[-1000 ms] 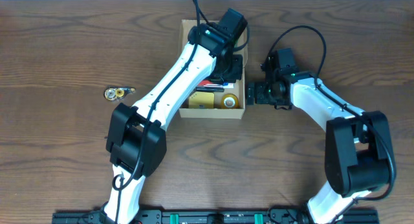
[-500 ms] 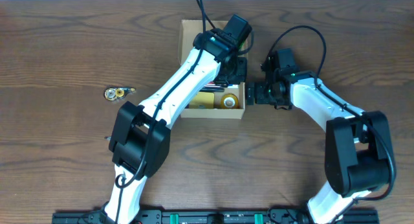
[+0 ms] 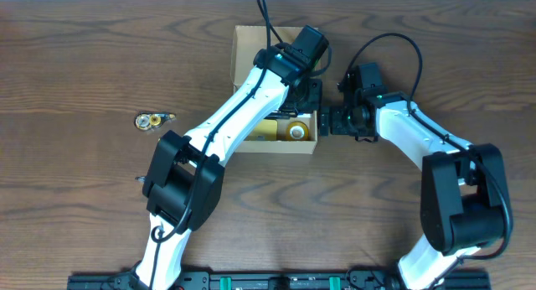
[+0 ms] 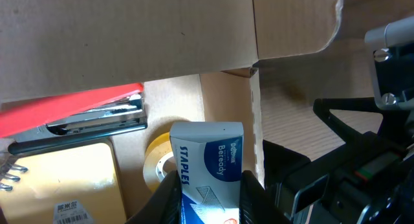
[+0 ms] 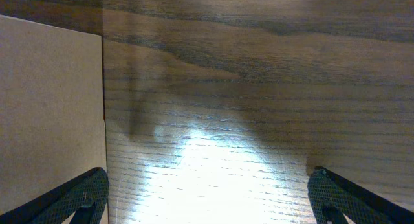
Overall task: Pack container
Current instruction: 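Lower the staples box into the box and open the left gripper, then move the left gripper to the correction tape and grasp it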
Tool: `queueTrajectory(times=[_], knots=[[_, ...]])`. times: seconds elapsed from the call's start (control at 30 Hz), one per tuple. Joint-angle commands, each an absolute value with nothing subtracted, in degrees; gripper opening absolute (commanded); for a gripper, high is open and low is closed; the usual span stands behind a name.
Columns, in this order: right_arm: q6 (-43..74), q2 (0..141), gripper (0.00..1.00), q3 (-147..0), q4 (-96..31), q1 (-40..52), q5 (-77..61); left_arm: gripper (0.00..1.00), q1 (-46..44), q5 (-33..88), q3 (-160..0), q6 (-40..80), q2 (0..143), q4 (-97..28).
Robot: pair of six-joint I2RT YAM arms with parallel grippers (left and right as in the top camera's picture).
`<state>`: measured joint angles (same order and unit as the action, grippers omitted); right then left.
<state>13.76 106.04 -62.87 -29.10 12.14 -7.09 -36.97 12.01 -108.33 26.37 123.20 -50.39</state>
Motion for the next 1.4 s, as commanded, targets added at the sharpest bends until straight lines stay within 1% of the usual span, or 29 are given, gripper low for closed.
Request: queueTrajectory(times=[0.0, 0.2, 0.23, 0.73, 0.87, 0.97, 1.13, 1.23, 1.37], knots=[[13.0, 106.1, 0.99, -62.8, -29.1, 11.7, -7.3, 0.22, -37.2, 11.4, -108.2, 27.3, 124.4, -50.2], [13.0, 106.1, 0.99, -62.8, -29.1, 11.7, -7.3, 0.37, -37.2, 11.5, -108.2, 27.3, 124.4, -50.0], [13.0, 106.1, 0.99, -62.8, -29.1, 11.7, -7.3, 0.38, -37.2, 11.5, -108.2, 27.3, 124.4, -49.9], [13.0, 106.1, 0.99, -62.8, -29.1, 11.7, -7.3, 0.38, -36.0, 11.6, -108.3, 26.9, 123.0, -49.4], [13.0, 106.1, 0.99, -62.8, -29.1, 11.7, -7.3, 0.42, -34.7, 11.6, -108.3, 22.9, 119.5, -49.5], [13.0, 106.1, 0.99, -62.8, -29.1, 11.7, -7.3, 0.42, -33.5, 11.6, -108.3, 18.5, 116.4, -50.5], [13.0, 106.1, 0.99, -62.8, -29.1, 11.7, -7.3, 0.39, -29.5, 10.7, -108.3, 9.0, 111.4, -53.4], [13.0, 106.1, 0.99, -62.8, -29.1, 11.7, -7.3, 0.39, -25.1, 6.5, -108.3, 6.9, 110.1, -55.2], [13.0, 106.1, 0.99, -62.8, -29.1, 11.7, -7.3, 0.40, -19.6, 5.3, -108.3, 5.9, 110.0, -55.5]])
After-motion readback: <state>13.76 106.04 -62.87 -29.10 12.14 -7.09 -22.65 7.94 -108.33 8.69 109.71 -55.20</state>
